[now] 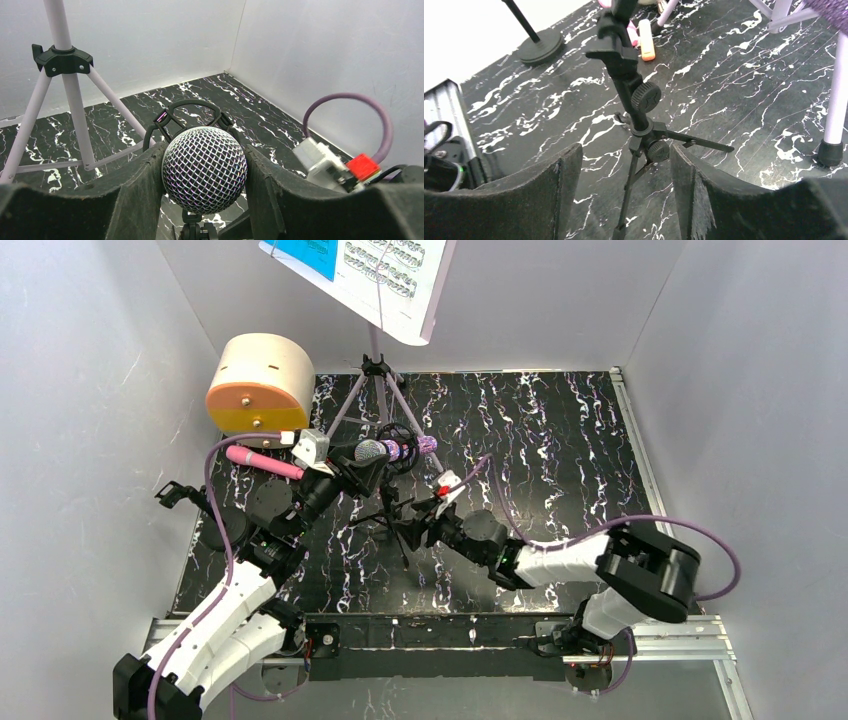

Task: Pack up the instrument practice props
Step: Pick up the microphone from the microphone stand.

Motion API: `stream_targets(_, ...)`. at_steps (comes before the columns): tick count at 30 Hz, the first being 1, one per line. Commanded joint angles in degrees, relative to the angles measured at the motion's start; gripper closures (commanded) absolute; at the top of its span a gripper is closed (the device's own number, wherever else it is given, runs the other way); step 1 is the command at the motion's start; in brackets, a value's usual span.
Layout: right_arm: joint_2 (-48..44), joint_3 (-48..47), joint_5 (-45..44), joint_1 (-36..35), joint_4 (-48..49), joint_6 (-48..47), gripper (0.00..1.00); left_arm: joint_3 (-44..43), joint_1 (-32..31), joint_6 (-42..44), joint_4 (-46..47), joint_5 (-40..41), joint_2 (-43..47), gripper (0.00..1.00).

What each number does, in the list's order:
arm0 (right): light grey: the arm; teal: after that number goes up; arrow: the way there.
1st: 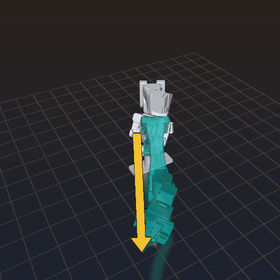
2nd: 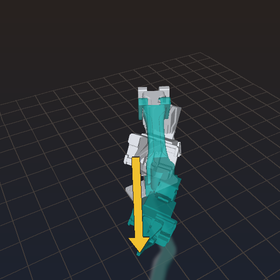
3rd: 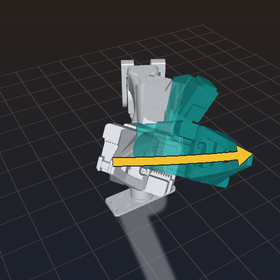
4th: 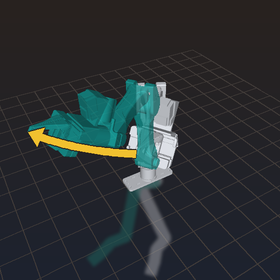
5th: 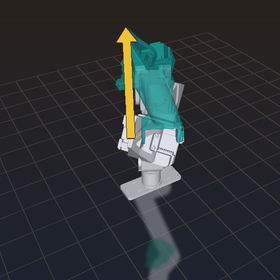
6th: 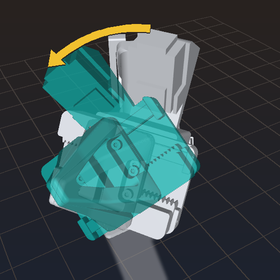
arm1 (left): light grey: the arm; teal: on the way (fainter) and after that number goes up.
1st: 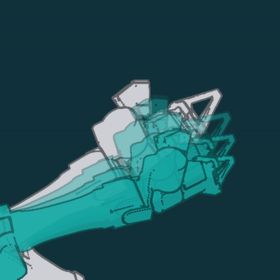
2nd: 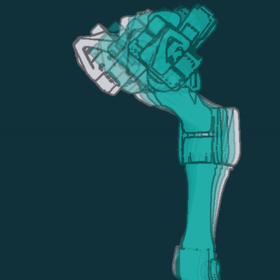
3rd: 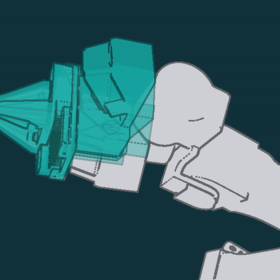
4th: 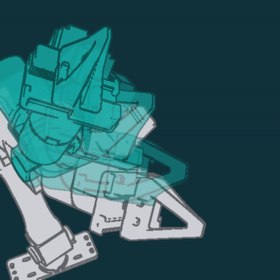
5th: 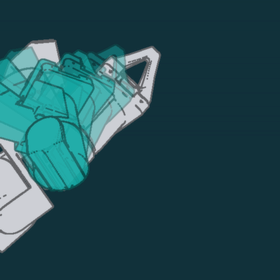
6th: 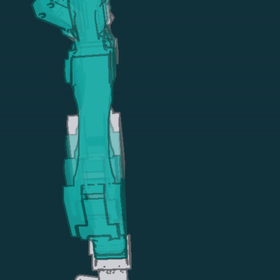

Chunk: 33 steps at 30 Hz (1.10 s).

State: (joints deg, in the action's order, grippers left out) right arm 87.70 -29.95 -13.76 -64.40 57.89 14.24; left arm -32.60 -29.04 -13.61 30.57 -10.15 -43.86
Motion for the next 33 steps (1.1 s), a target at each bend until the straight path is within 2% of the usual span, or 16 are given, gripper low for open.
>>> stream_targets(1,-9.10,0.19,0.42,0.67,-5.33,3.33,0.27,0.00,0.30,0.99,2.39,0.10,0.43,0.87)
stream_targets(4,-14.06,-1.81,0.54,2.90,-9.87,4.85,0.27,-0.13,0.30,1.12,2.39,-0.25,0.48,0.87)
stream_targets(9,-17.73,-6.68,5.91,9.93,-17.25,10.81,0.29,-0.26,0.25,0.67,2.39,-1.27,-0.12,0.87)
stream_targets(19,-15.71,-13.36,9.38,12.67,-18.28,13.45,0.36,-0.37,0.30,0.16,2.39,-2.46,-0.37,0.88)
stream_targets(22,-14.55,-14.17,9.50,12.89,-17.61,14.30,0.42,-0.53,0.30,0.07,2.37,-2.71,-0.52,0.88)
stream_targets(25,-13.82,-14.31,8.99,13.11,-17.16,14.41,0.52,-0.66,0.30,-0.16,2.46,-2.94,-0.68,0.89)
stream_targets(32,-13.74,-12.94,5.32,13.96,-18.68,14.50,0.98,-1.92,0.30,-0.38,1.91,-2.75,0.80,0.96)
stream_targets(33,-13.82,-12.69,4.91,14.03,-18.89,14.50,0.99,-2.32,0.30,-0.29,1.42,-2.47,1.20,0.98)
